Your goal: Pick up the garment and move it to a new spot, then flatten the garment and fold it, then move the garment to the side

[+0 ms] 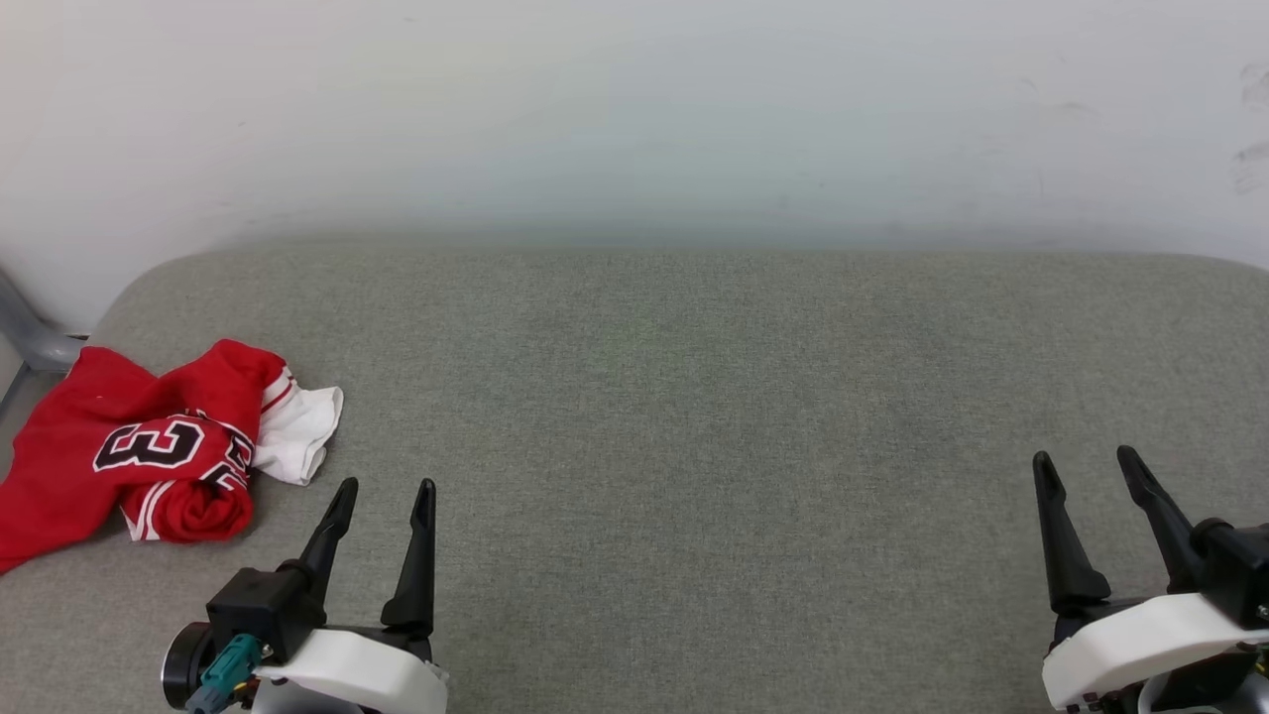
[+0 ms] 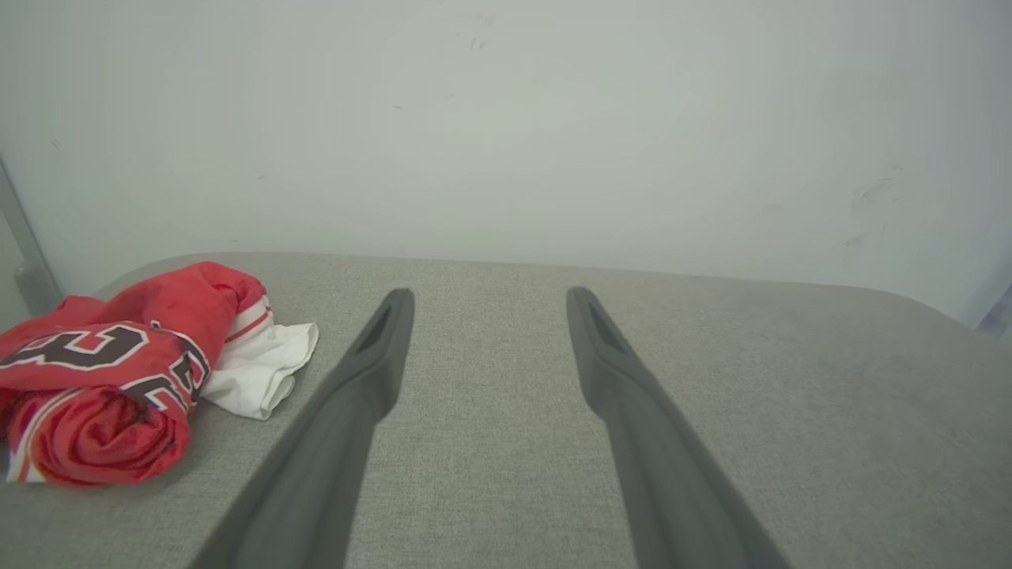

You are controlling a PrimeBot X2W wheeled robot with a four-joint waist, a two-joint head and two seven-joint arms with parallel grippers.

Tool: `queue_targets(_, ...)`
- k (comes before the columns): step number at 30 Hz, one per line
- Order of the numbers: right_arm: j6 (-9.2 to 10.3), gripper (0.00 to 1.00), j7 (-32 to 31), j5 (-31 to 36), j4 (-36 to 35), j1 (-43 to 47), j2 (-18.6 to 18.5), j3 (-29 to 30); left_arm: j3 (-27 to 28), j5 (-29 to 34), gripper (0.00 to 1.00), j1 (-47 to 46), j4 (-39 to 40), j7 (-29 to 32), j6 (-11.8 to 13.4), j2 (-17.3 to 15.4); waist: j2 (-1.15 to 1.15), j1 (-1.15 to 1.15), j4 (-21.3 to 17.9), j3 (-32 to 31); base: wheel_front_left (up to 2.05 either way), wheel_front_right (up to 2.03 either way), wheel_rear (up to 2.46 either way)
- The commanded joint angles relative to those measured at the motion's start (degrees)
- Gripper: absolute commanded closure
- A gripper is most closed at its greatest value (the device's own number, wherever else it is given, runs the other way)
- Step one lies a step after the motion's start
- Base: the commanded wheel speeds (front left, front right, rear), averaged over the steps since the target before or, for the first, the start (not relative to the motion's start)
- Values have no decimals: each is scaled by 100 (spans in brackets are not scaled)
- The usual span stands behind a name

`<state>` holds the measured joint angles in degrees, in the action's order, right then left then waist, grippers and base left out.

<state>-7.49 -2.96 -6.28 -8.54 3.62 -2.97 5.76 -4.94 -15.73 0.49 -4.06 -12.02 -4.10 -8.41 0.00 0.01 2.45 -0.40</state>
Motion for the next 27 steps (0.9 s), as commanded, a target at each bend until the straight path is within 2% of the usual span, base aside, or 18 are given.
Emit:
queue_targets(1,1,0,52,44,-71,26,11,27,36,109,0,17,-1,-51,-53,24,0,-1,0,0,0,0,0)
queue_targets(18,1,0,258,373,6,6,13,80,220,639,0,22,-200,-241,-280,224,0,-1,71,-19,0,0,0)
queue_targets(27,1,0,281,564,-44,57,14,-2,403,801,0,-72,-237,-333,-320,301,0,-1,269,-20,0,0,0)
